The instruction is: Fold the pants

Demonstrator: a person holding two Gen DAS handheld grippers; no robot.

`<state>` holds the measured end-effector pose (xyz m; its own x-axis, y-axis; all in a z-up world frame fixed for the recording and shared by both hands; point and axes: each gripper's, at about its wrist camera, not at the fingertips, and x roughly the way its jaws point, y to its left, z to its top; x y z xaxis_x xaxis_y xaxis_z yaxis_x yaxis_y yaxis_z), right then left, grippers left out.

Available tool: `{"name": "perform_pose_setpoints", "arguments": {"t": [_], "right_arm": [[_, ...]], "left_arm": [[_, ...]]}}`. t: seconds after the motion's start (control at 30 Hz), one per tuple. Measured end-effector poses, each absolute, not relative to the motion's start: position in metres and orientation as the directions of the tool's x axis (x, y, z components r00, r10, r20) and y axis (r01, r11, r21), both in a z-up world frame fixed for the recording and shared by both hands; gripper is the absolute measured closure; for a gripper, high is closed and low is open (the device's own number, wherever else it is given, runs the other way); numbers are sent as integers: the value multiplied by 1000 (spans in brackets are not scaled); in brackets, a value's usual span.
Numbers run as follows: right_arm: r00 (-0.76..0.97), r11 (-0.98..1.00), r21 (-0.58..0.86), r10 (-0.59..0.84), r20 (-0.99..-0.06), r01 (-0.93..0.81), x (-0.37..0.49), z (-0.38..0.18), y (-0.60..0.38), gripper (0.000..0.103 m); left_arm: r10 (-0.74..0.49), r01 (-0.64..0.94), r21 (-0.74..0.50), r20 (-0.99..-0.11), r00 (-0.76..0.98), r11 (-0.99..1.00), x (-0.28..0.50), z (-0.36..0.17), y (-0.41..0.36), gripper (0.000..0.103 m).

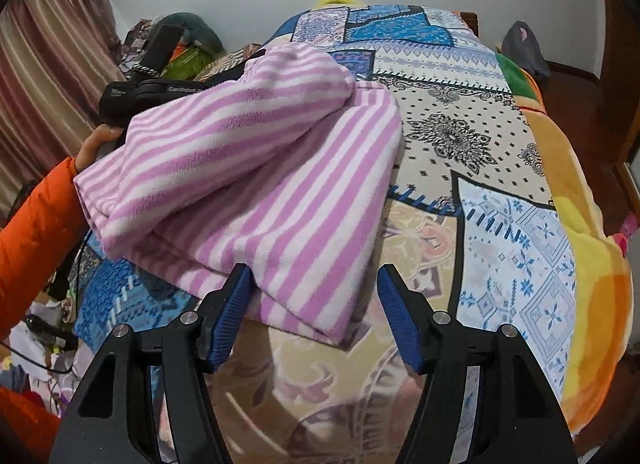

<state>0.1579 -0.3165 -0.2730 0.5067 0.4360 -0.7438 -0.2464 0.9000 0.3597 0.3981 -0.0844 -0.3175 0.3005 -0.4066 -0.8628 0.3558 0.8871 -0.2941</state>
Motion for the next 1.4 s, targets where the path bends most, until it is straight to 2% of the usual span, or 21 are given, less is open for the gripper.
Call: {"name": "perform_pose_setpoints", "arguments": {"t": [0.1,0.27,0.43,0.63,0.77,1.17,1.4], "right_arm": [[500,897,362,442,-745,-253,169,-275,-320,42],[508,909,323,416,-755,-264,191,-277,-328,42],[537,934,258,354,-765,-248,209,-274,-336,42],[592,928,268,371,-715,-259,195,-250,-346,42],[616,917,257,396,-681,-304,176,-231,-343,42],[617,856,230,497,-611,-463,124,-194,-301,42],[596,835,220,521,-610,-504,117,-193,-270,42]], "left_arm": [[-392,357,-270,-859,330,894,386,-314,-78,55],[-316,283,-211,-857,408,936,353,-304,-55,57],[-274,201,-203,-853,445,958,315,-294,-33,60],[-170,127,-121,-834,524,985,264,-278,-27,62],[-160,98,-128,-831,532,987,235,-269,-27,63],[-180,74,-169,-797,577,983,153,-253,-44,63],[-135,81,-108,-775,617,991,154,-229,-20,50]]}}
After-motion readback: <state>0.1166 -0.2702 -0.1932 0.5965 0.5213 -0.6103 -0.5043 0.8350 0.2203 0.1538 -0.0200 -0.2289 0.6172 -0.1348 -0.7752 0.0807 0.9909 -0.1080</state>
